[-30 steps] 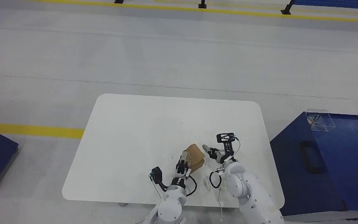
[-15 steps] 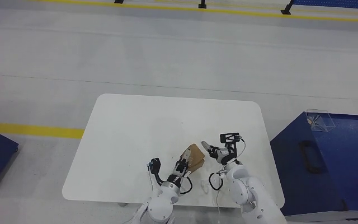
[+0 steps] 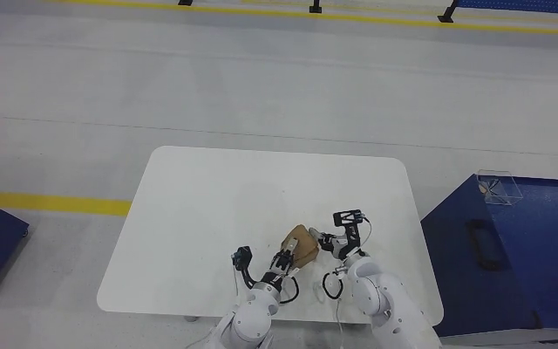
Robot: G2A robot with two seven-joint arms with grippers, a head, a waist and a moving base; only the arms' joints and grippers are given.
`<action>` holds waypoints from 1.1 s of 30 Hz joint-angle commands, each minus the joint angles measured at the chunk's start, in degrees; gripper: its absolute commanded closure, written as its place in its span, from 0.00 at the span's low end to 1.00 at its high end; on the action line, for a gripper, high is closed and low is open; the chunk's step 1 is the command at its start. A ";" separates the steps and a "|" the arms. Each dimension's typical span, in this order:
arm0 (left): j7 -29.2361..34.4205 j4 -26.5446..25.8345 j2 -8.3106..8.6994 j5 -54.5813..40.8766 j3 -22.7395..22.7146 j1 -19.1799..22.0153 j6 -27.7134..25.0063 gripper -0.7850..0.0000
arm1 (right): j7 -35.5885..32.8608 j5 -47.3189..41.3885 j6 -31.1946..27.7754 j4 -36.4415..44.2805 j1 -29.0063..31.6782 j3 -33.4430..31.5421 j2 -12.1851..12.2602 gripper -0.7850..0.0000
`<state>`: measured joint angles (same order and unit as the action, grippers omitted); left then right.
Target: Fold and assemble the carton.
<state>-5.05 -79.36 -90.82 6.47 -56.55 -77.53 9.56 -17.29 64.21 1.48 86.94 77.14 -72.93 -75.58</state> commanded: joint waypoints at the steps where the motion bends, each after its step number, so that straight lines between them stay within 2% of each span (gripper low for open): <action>1: -0.13 0.58 -0.11 -0.17 0.14 0.27 0.15 0.36 | 0.22 0.38 -0.13 -0.08 0.22 0.34 -0.02 0.00; 3: -0.27 1.09 -0.22 -0.34 0.32 0.49 0.23 0.51 | 0.37 0.58 -0.15 -0.16 0.33 0.54 -0.04 0.00; 15: -2.33 2.66 -0.83 -0.03 1.17 1.49 1.14 0.52 | 0.92 -0.13 1.02 -1.08 -0.37 -0.61 -0.07 0.00; 20: -2.50 2.88 -0.96 0.25 1.25 1.60 1.31 0.53 | 0.13 -1.49 -0.18 -1.21 -0.52 -1.57 0.05 0.00; 33: -2.80 3.64 -1.52 0.62 2.13 2.26 2.48 0.60 | -0.53 -2.52 -1.57 -3.15 -1.41 -1.81 0.09 0.00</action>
<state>-7.96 -75.71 -92.31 7.12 -54.46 -75.26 12.22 -17.88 61.62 -0.05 83.91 75.79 -74.81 -75.48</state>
